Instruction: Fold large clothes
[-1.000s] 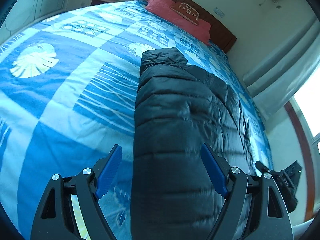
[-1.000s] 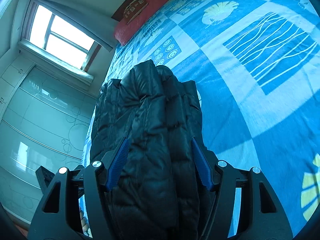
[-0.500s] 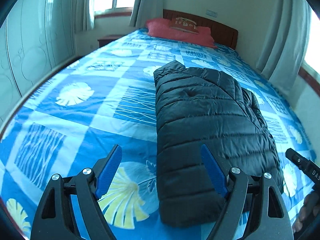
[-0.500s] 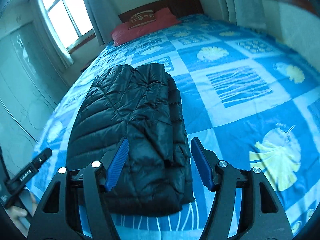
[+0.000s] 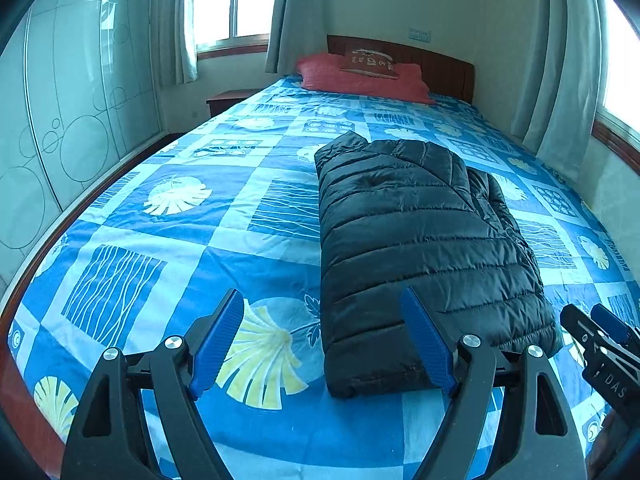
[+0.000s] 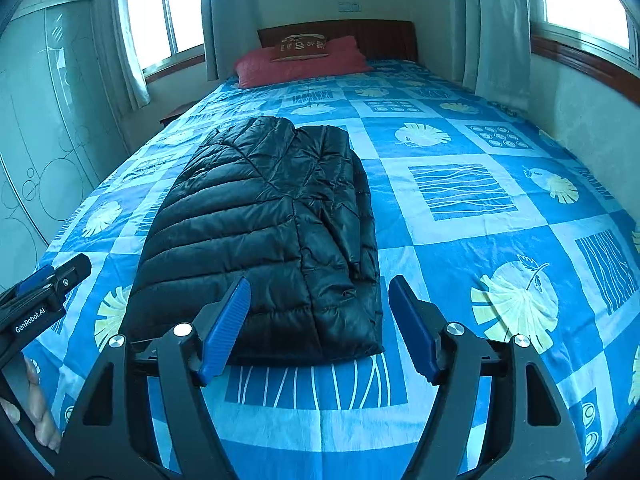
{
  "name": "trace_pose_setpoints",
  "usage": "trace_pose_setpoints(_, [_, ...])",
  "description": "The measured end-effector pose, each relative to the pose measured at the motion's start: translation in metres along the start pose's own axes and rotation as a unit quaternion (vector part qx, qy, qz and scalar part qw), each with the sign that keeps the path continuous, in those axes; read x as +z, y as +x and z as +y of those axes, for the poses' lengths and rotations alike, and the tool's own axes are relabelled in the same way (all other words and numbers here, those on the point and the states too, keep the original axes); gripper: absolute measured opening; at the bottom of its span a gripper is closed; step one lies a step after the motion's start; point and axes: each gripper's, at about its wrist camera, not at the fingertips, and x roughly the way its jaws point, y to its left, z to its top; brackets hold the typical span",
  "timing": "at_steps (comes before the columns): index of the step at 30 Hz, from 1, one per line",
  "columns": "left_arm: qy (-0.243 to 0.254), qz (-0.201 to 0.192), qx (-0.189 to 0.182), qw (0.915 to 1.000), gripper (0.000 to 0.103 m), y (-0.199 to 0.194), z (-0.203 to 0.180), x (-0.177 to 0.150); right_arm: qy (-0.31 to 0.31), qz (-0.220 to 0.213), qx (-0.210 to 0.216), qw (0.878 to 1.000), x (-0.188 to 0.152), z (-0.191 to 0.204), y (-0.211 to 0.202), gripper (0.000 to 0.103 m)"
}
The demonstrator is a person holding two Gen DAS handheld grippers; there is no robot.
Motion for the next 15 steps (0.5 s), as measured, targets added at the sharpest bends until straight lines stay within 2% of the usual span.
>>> trace_pose_setpoints(15, [0.015,-0.008,-0.003,0.9998,0.08,-0.018,-0.012,-0.014,-0.012,-0.014,0.001,1.0,-0.01,0.008,-0.016,0.071])
